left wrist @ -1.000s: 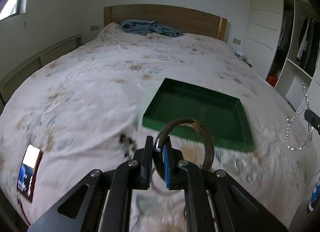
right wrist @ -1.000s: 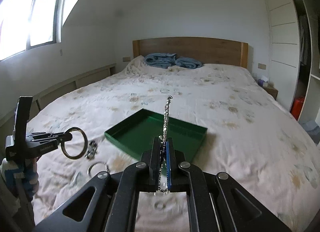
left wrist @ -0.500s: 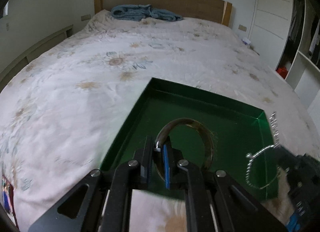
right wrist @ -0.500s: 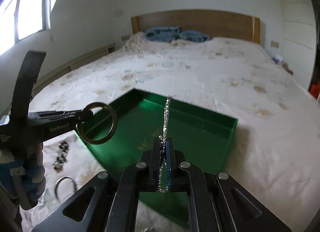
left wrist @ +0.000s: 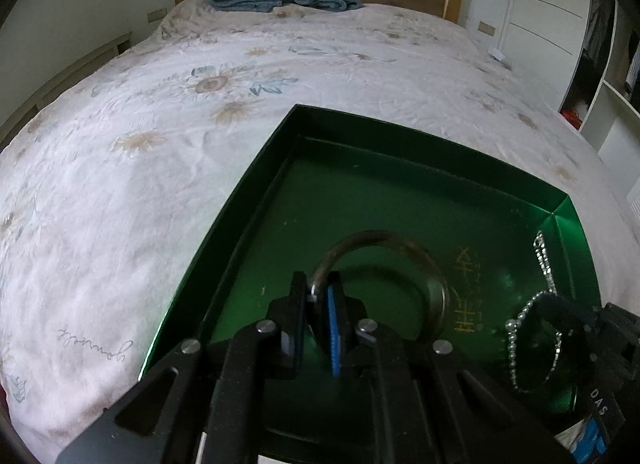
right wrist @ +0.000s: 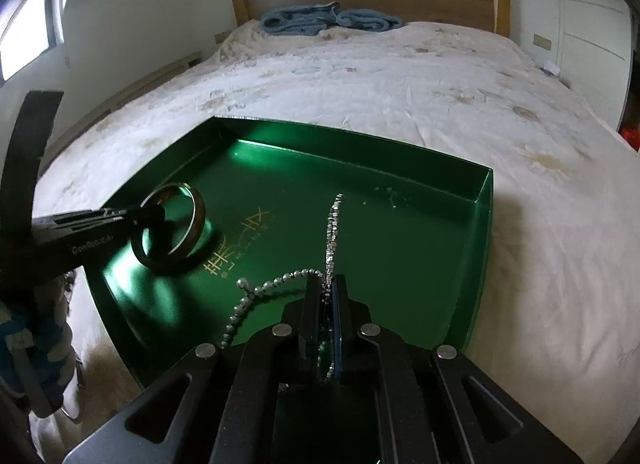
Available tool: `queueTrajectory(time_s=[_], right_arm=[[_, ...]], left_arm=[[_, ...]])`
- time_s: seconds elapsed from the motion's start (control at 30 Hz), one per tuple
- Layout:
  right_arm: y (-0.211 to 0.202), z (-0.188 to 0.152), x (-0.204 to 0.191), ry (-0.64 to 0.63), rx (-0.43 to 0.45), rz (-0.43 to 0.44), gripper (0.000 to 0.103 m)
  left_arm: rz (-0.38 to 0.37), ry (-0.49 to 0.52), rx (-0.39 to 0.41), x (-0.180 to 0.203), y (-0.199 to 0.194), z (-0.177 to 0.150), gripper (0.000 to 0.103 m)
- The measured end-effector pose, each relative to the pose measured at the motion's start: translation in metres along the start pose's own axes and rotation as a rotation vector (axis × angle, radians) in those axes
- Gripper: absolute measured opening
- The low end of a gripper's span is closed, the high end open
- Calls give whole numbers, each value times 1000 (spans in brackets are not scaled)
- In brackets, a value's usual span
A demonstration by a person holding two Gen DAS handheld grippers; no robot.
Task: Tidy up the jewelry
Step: 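Carry the dark bangle and necklace into the green tray and release both, then lift both tools out of the tray and move toward the amber bangle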
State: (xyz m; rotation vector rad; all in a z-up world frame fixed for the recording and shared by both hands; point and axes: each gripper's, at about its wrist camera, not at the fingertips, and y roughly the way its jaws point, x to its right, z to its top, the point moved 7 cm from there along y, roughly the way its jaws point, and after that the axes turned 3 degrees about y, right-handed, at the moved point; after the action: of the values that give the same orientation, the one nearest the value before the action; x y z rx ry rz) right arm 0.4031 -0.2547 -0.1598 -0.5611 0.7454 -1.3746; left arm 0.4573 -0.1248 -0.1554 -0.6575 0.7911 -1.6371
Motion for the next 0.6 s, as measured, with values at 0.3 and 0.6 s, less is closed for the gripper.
queueTrajectory(time_s=[0.3,0.6], right_arm=[[1,0,-9,-53,-24,-11,26],[-27,3,-8,-44,18,-31,49]], left_arm=[[-3,10,3,2,-4,0,22],[9,44,78,6,-40,6,34]])
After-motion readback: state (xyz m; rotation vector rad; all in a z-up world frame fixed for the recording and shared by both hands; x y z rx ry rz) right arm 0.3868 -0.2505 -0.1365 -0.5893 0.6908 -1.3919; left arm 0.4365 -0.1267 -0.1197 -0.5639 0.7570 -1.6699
